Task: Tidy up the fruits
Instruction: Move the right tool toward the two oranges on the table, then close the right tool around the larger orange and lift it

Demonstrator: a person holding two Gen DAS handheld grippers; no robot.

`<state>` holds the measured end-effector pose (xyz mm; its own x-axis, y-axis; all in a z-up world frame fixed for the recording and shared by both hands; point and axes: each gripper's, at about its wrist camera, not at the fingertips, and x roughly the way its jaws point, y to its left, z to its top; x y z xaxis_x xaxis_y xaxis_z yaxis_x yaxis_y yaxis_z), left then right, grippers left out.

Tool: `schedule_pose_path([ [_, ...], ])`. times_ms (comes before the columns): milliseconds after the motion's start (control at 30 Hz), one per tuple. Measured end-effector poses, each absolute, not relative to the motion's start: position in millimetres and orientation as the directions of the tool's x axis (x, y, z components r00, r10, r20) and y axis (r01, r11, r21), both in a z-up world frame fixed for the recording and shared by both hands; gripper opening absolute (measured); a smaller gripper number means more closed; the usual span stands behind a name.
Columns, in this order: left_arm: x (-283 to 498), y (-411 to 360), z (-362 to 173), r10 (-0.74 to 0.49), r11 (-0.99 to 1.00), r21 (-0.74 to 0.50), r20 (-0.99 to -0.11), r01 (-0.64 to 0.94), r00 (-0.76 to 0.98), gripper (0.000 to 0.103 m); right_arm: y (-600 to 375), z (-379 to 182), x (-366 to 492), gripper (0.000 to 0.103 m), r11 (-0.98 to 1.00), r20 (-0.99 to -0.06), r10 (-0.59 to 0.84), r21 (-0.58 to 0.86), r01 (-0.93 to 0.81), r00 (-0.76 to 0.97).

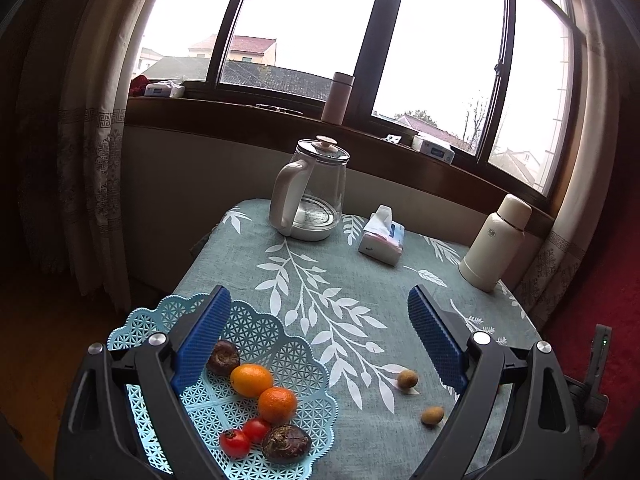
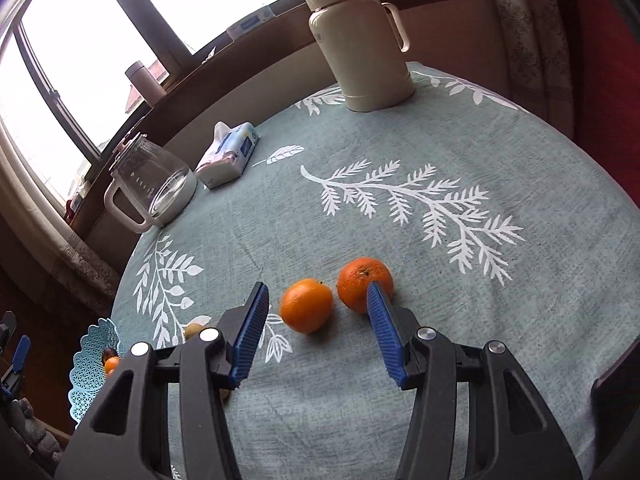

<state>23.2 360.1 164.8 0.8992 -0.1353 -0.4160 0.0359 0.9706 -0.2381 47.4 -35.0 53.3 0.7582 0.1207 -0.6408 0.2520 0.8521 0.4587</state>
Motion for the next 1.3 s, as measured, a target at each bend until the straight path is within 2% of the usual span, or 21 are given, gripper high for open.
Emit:
schedule_pose_path([
  [467, 26.4, 343.7, 159.3, -0.151, 0.976, -0.208, -0.432, 0.065, 0.889, 0.091, -49.9, 18.6, 76.2, 0.048, 0.858, -0.725, 0.063, 0.391, 0.334, 0.686],
  [833, 27.9, 329.7, 153.9, -0.162, 0.979, -0.184, -0.449, 0.086, 0.879, 0.091, -40.4, 14.3, 93.5, 0.038, 0.880, -0.725, 0.099, 0.383, 0.280, 0.682],
  [1300, 30.3, 296.6, 141.3, -0.190, 0.981, -0.136, -0.480, 0.142, 0.856, 0.091, -47.1, 14.7, 89.1, 0.038, 0.875, -0.723, 0.088, 0.384, 0.294, 0.685],
])
